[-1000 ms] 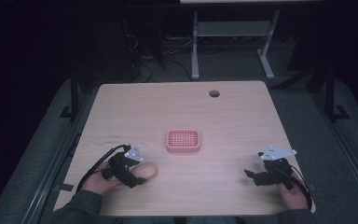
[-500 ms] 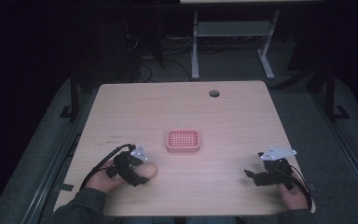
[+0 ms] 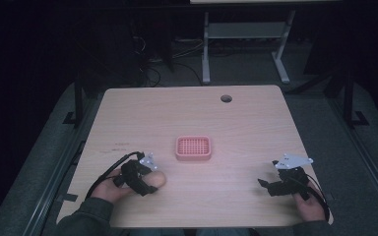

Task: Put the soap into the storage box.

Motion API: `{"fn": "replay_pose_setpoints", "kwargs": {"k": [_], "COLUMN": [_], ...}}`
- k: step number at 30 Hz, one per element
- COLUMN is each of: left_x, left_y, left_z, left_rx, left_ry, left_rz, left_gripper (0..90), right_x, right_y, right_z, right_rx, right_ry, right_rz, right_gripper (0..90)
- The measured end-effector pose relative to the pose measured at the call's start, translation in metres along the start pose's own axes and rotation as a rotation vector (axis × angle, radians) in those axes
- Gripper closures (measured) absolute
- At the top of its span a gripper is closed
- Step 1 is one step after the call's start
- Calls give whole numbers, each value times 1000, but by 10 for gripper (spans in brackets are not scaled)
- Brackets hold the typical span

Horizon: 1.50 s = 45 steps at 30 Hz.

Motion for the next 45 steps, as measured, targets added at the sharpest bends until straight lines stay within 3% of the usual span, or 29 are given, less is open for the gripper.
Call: {"fn": "replay_pose_setpoints", "kwargs": {"k": [9, 16, 25, 33, 45], "left_x": [3, 9, 11, 12, 15], "left_y": [0, -1, 6, 12, 20], "left_z": [-1, -9, -26, -32, -45], "left_rx": [6, -19, -47, -38, -70], "left_ry": [-5, -1, -8, -24, -1], "left_rz": [-8, -22, -14, -7, 8], "left_gripper": [323, 324, 324, 324, 324], "right_x": [0, 1, 1, 1, 1], "right_y": [0, -1, -3, -2, -1], "right_z": [-1, 0, 0, 0, -1], "right_rx": [-3, -14, -15, -17, -15], "right_ry": [-5, -9, -12, -15, -20], "right_rz": [1, 1, 4, -3, -8], "right_gripper": [141, 141, 141, 141, 141]}}
Point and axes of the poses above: each handheld gripper's, and its own axes: x roughly backward along the jaws, z roughly out of its underside, y roughly to its left, the point moved 10 cm from there along -x, roughly forward along the jaws, and after that the axes turned 11 degrees about -x, right-handed, at the moved point
